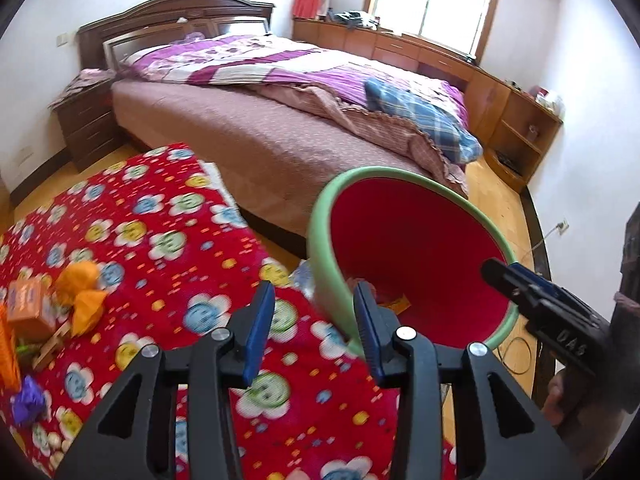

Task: Collect trash
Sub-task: 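Move both grippers back over the quilt toward the orange mesh bag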

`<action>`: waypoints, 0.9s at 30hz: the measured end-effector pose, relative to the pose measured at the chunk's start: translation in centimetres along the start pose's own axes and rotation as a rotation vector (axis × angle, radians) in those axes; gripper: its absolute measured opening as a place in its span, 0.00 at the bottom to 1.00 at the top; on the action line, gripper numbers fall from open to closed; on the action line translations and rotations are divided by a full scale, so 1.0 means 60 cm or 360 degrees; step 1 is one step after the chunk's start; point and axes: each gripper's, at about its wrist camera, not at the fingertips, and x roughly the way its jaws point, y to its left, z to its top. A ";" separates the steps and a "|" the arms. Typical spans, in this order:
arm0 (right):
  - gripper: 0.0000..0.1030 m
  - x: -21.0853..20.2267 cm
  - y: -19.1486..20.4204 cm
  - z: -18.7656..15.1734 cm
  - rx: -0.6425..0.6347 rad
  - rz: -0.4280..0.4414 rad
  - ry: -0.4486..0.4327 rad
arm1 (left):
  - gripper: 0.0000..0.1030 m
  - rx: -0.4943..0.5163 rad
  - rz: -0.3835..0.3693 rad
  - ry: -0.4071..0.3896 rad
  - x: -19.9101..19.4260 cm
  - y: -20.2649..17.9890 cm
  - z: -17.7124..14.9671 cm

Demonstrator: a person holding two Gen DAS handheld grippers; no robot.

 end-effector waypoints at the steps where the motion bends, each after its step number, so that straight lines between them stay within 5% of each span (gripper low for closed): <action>1: 0.63 -0.006 0.005 0.000 0.0001 0.0013 -0.0009 | 0.41 -0.0013 0.0009 -0.0004 -0.005 0.007 -0.002; 5: 0.71 -0.024 0.028 -0.005 0.0006 0.0064 -0.0037 | 0.43 -0.0067 0.0073 -0.0024 -0.033 0.041 -0.016; 27: 0.72 -0.027 0.153 -0.045 -0.0118 0.0241 0.0037 | 0.52 -0.0375 0.0478 -0.0142 -0.157 0.277 -0.065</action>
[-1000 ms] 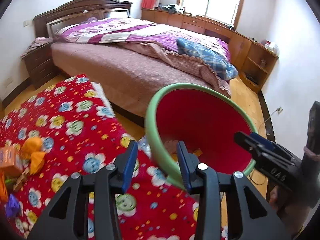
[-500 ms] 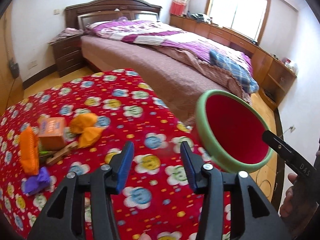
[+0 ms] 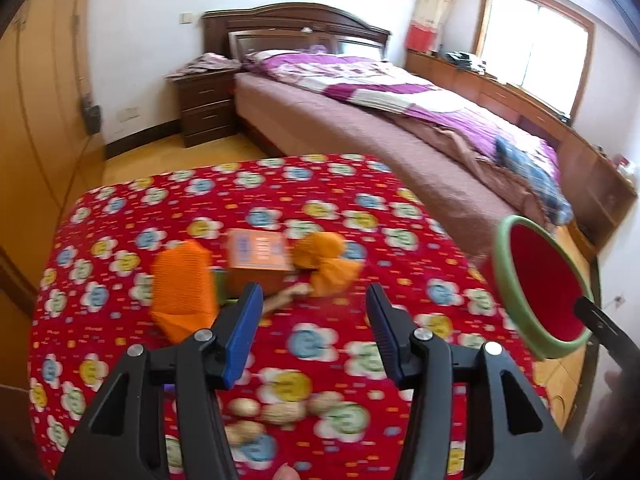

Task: Collect trash
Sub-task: 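Move both grippers back over the quilt toward the orange mesh bag, then grasp the orange mesh bag with the left gripper while the right grasps the yellow cloth bow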

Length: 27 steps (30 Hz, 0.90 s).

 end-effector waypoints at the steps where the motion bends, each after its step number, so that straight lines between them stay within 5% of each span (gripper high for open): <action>1: 0.72 0.002 0.002 -0.001 0.0000 0.0001 0.0007 | 0.53 -0.0021 0.0025 0.0005 0.003 0.016 0.001; 6: 0.72 0.019 0.013 -0.008 -0.0003 0.0002 0.0049 | 0.62 -0.0088 0.0116 0.0022 0.017 0.071 0.004; 14: 0.72 0.034 0.017 -0.016 0.0014 0.0000 0.0091 | 0.63 -0.0127 0.0256 0.0060 0.056 0.129 0.008; 27: 0.72 0.044 0.035 -0.015 -0.0030 0.0003 0.0128 | 0.63 -0.0326 0.0178 0.0230 0.123 0.179 -0.014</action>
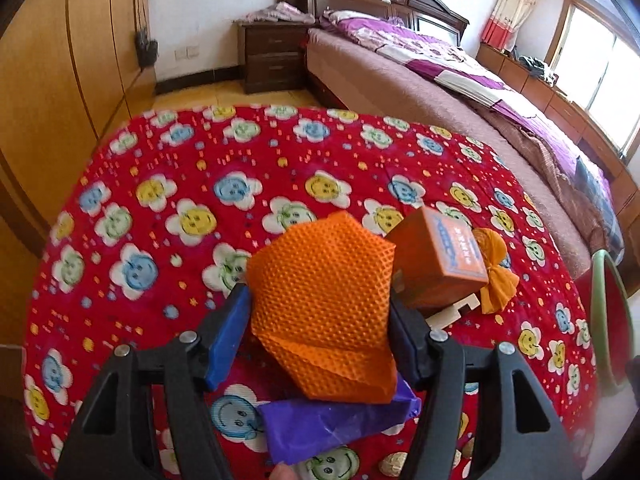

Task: Collect trash
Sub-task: 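Grasp the orange mesh bag with the left gripper while the right grasps the yellow cloth bow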

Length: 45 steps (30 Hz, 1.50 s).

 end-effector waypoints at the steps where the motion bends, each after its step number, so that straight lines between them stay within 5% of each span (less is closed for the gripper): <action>1: 0.72 0.000 0.004 0.001 -0.0009 0.0003 0.0001 | 0.63 -0.0028 -0.0011 0.0015 0.003 0.003 -0.001; 13: 0.72 0.005 0.082 0.032 -0.0189 0.0095 0.0009 | 0.28 -0.0122 -0.0122 -0.0012 -0.013 0.041 -0.004; 29: 0.72 0.137 0.246 0.050 -0.0468 0.0200 0.0187 | 0.27 -0.0208 0.0017 -0.0160 -0.054 0.134 0.017; 45: 0.72 0.291 0.312 0.035 -0.0640 0.0161 0.0251 | 0.27 -0.0241 -0.0014 -0.0161 -0.013 0.151 0.008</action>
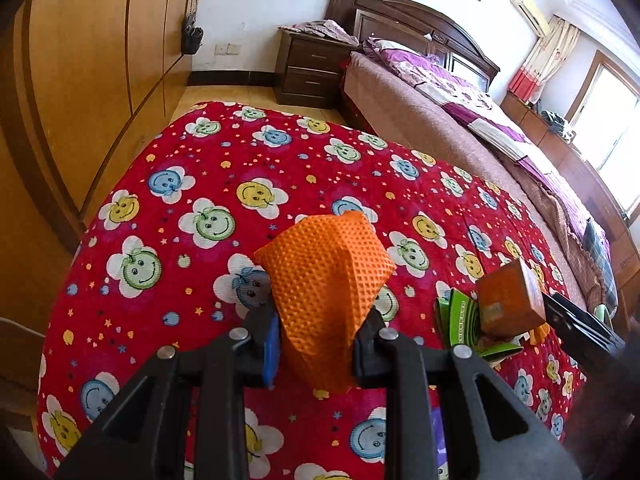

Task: Collect trash
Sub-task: 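Grasp the orange mesh bag with the left gripper while the right grasps the yellow cloth bow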

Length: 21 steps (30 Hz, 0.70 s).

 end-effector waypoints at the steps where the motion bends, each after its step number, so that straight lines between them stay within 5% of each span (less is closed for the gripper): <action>1: 0.72 0.005 -0.001 0.001 0.0008 0.0004 0.0008 | 0.27 0.0005 -0.0002 -0.0003 0.001 -0.001 0.000; 4: 0.70 0.020 0.000 -0.002 0.0040 0.0026 0.0036 | 0.27 0.0014 -0.0012 -0.0006 0.004 -0.004 -0.002; 15: 0.32 0.015 0.013 -0.015 0.0038 0.0126 0.0058 | 0.27 0.0042 -0.0038 -0.0013 -0.005 -0.019 -0.008; 21: 0.29 -0.011 0.009 -0.026 0.0078 0.0176 0.0054 | 0.27 0.0091 -0.0077 -0.0030 -0.028 -0.042 -0.017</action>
